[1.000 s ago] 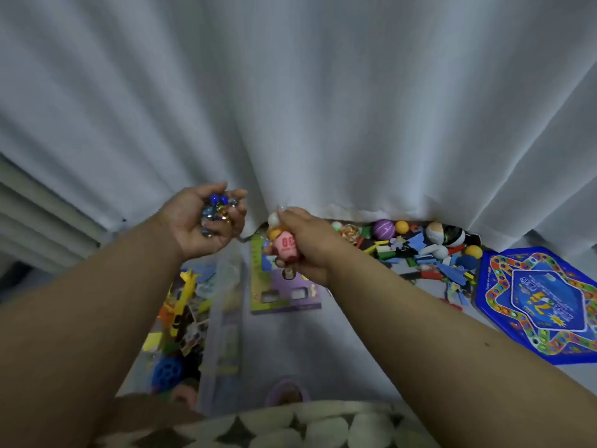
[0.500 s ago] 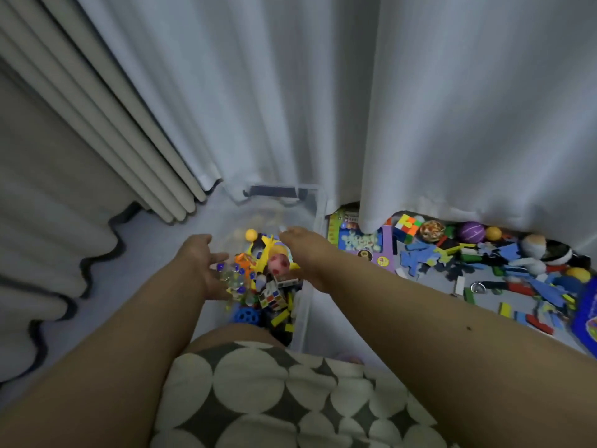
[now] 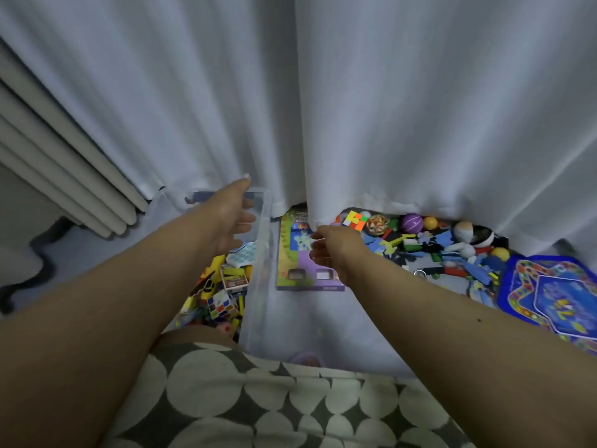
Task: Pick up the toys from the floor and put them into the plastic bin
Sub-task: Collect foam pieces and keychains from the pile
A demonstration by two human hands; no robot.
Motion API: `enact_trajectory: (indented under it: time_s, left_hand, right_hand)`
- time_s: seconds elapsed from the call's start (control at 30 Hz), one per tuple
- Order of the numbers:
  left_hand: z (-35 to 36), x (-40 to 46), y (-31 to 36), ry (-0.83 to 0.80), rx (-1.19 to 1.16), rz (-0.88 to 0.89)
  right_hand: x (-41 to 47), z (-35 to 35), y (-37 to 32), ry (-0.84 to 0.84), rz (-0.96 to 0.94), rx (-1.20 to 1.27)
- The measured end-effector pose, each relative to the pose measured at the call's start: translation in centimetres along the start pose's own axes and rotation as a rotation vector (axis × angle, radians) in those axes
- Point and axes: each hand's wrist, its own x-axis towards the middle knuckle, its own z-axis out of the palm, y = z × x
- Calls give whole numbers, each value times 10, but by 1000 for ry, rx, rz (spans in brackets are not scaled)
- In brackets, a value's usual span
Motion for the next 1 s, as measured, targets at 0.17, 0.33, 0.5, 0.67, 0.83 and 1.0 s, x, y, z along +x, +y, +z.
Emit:
enact_trajectory:
  time_s: [0.17, 0.33, 0.5, 0.67, 0.83, 1.0]
  left_hand:
    - [90, 7, 34, -121, 137, 64]
    - [167, 18, 43, -255, 107, 32]
    - [231, 35, 14, -357, -10, -72]
    - [275, 61, -28, -403, -37, -169]
    - [292, 85, -70, -501, 37, -248]
    - [304, 100, -99, -430, 292, -136]
  right_hand:
    - [19, -80, 10, 131, 33, 34]
    - [44, -160, 24, 288, 92, 75]
    - [65, -232, 43, 405, 141, 94]
    - [88, -284, 70, 487, 181, 85]
    - [113, -312, 108, 499, 211, -41]
    - [128, -310, 137, 481, 227, -328]
